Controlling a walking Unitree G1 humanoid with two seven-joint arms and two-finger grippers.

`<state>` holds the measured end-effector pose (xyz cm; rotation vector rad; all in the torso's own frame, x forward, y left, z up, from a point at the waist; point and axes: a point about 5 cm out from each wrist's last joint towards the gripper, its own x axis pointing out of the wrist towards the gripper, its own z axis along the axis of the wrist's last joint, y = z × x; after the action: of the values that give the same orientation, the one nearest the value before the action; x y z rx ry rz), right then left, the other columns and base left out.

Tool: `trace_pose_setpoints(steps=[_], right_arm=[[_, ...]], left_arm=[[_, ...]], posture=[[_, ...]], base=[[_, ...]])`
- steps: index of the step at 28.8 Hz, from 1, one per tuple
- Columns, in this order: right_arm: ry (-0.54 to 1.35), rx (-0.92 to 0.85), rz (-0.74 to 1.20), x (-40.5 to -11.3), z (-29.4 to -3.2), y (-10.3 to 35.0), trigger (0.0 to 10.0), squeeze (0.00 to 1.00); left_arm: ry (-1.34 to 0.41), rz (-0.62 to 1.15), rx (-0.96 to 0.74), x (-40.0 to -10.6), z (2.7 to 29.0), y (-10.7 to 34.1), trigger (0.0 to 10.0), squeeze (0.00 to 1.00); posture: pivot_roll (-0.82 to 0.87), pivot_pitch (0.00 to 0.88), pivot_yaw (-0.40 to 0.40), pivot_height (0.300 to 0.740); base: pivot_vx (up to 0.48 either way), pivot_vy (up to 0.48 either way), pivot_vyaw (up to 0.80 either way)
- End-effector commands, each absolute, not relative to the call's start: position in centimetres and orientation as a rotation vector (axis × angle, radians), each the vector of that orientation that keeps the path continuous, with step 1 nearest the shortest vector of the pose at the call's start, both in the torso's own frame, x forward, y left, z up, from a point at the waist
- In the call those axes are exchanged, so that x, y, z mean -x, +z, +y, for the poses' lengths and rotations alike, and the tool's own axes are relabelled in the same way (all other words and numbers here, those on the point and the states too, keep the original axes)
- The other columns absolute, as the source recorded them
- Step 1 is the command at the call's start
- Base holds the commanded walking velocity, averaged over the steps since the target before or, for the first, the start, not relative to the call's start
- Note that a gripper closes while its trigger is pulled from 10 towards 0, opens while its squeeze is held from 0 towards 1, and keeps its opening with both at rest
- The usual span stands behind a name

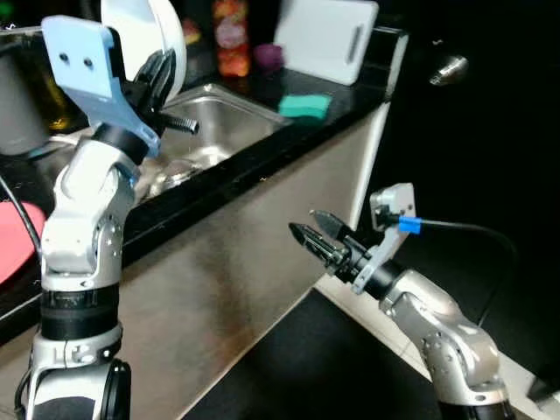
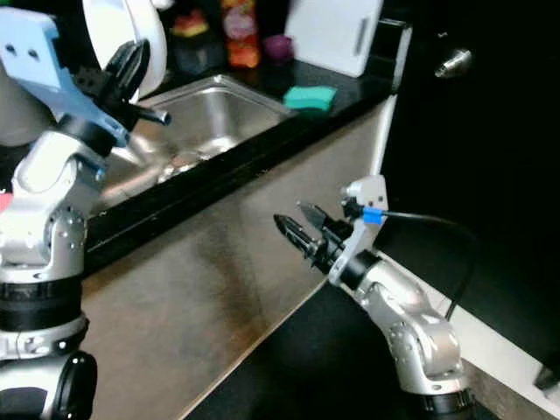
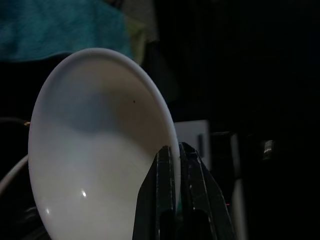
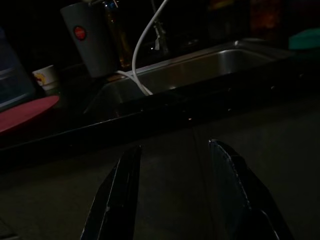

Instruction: Kitchen organization

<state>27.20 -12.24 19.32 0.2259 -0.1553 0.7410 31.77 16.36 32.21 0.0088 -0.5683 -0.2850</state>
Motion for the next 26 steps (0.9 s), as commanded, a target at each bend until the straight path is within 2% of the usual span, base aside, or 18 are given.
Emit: trace_pose_setpoints(steps=[1,11,17,26], right_arm=[[0.802,-0.220,-0.152,-27.2,-11.1,19.2,10.0,0.00],[0.822,-0.202,-0.148,-27.4,-10.9,19.1,10.0,0.00],[0.771,-0.242,-0.154,-27.7,-11.2,19.0,10.0,0.00],[0.743,-0.258,-0.152,-27.9,-11.3,19.0,10.0,0.00]], left_arm=[[-0.243,-0.586,-0.016,-31.5,17.2,32.3,10.0,0.00],[-0.253,-0.560,-0.028,-31.6,16.9,31.6,10.0,0.00],[-0.301,-0.559,-0.048,-31.8,16.2,31.7,10.0,0.00],[-0.341,-0.562,-0.043,-31.9,15.5,31.8,10.0,0.00]], posture=[[0.04,0.000,0.017,0.740],[0.04,0.000,0.015,0.740],[0.03,0.000,0.032,0.740],[0.02,0.000,0.041,0.740]], base=[[0.000,0.000,0.79],[0.000,0.000,0.79],[0.000,0.000,0.79],[0.000,0.000,0.05]])
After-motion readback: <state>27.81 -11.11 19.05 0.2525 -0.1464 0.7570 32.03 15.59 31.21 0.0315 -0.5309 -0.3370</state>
